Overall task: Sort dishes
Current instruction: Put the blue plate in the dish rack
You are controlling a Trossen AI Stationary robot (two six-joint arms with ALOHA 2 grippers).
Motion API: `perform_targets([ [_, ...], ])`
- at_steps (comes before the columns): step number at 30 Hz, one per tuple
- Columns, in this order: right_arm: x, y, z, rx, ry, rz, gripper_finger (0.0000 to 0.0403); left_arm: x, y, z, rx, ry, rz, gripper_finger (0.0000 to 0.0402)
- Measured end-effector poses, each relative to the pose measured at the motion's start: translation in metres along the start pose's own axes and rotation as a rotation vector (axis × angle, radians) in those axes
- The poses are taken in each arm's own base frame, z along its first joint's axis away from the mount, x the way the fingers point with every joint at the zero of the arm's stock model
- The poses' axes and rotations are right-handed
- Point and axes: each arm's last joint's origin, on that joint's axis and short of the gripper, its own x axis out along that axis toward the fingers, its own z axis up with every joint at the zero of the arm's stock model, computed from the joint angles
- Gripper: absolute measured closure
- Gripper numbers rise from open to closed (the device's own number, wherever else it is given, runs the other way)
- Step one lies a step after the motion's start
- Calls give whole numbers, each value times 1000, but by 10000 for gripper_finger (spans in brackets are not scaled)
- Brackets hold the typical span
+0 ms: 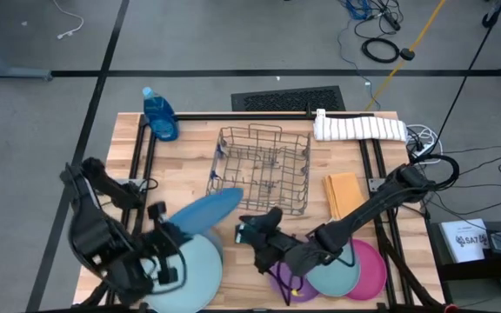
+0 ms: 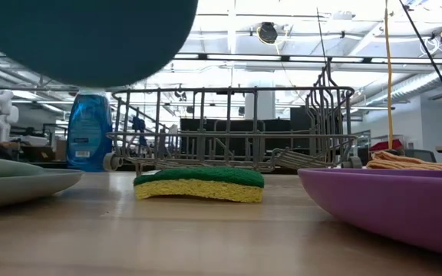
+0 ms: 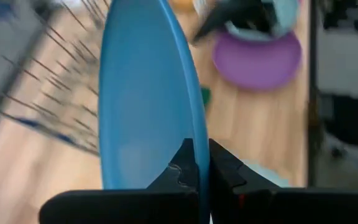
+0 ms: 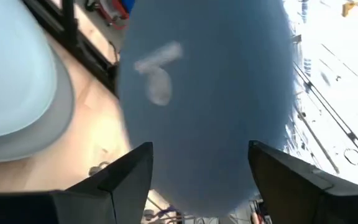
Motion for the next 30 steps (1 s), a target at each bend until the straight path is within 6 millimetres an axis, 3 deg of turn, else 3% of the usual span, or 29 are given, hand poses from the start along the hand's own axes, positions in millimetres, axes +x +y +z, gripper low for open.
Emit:
perform_targets([
  [7,-13,-16,0,9,26,-8,145,-37,40,22,-70,-283,-40,398],
  [12,-16,-23,-2,3,62,-32,145,-48,72,37,-215,-502,136,398],
  [16,-17,-25,-3,-18,71,-35,145,-35,83,47,-364,-536,215,398],
  [19,-17,-25,-5,-42,100,-51,145,-15,86,47,-436,-529,279,398],
  [24,-24,-36,-10,-14,126,-41,145,24,85,34,-573,-498,338,398],
  [30,-40,-61,-19,112,138,-25,145,39,87,17,-666,-513,342,398],
])
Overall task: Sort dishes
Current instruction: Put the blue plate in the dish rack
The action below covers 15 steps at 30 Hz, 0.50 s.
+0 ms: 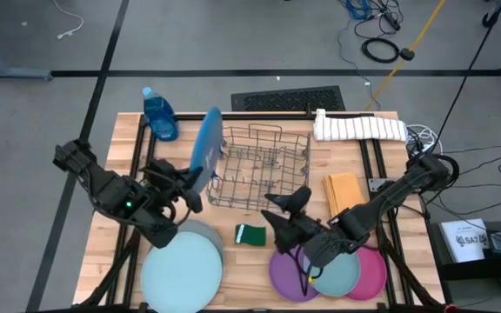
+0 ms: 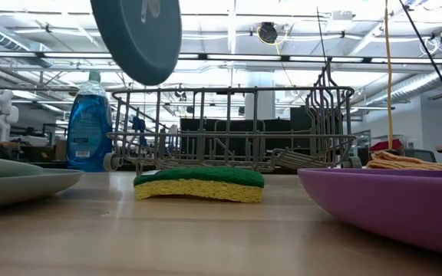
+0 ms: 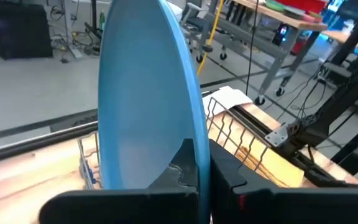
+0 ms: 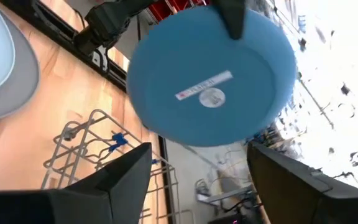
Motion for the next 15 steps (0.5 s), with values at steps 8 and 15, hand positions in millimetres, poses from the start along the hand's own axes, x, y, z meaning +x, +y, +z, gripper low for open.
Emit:
perform_targets([
  [8,-4,-7,-4,35,12,12,145,7,2,4,-71,19,-79,398],
  [15,-4,-7,-4,36,12,12,145,12,6,34,-20,17,-184,398],
])
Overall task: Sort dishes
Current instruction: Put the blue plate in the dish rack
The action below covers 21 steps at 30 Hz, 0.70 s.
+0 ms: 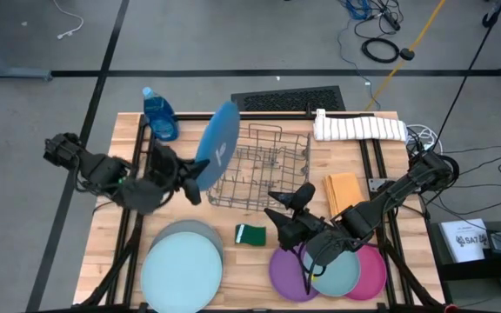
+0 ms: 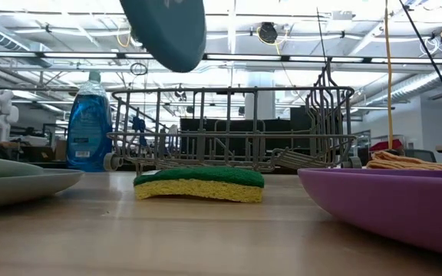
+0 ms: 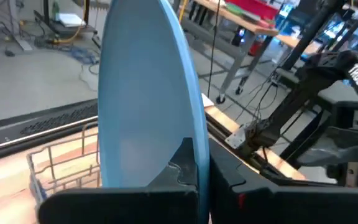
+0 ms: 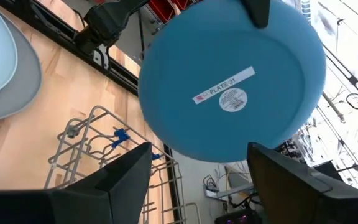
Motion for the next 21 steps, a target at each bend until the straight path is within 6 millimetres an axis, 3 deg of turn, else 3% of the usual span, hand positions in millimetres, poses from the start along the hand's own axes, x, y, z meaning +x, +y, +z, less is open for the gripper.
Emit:
perform_targets([
  [6,0,0,0,1,1,1,145,13,29,11,-20,90,92,398],
  [13,1,2,-4,-11,20,9,145,36,36,20,-41,175,61,399],
  [21,1,2,-4,-11,21,9,145,75,66,9,-109,276,102,399],
])
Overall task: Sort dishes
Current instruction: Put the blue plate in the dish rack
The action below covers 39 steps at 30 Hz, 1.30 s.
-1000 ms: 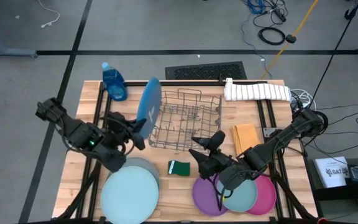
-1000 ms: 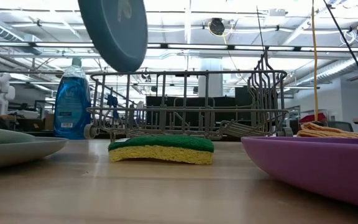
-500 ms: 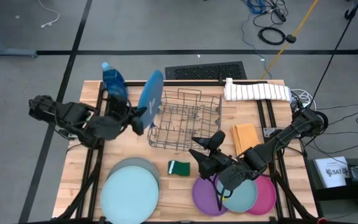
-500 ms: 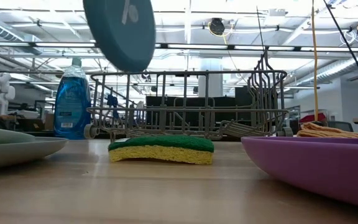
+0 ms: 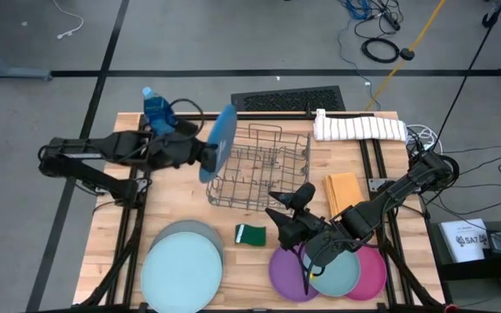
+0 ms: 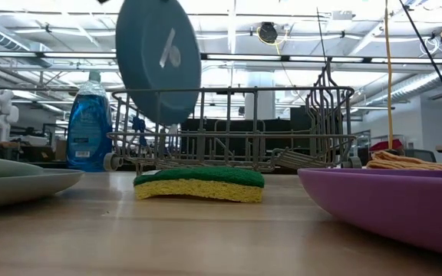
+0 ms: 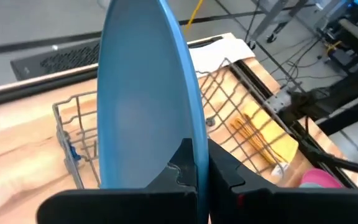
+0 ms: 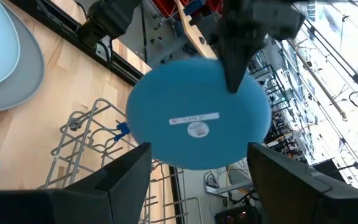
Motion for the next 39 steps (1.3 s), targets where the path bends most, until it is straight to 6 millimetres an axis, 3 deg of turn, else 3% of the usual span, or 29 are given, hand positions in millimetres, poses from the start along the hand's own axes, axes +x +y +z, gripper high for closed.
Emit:
perform_targets([
  [6,0,0,0,-1,0,0,145,13,14,3,-22,7,25,399],
  [22,0,0,0,-4,0,1,145,18,18,3,-112,22,62,399],
  [39,0,3,-2,-16,-11,54,145,52,7,-12,-90,58,147,380],
])
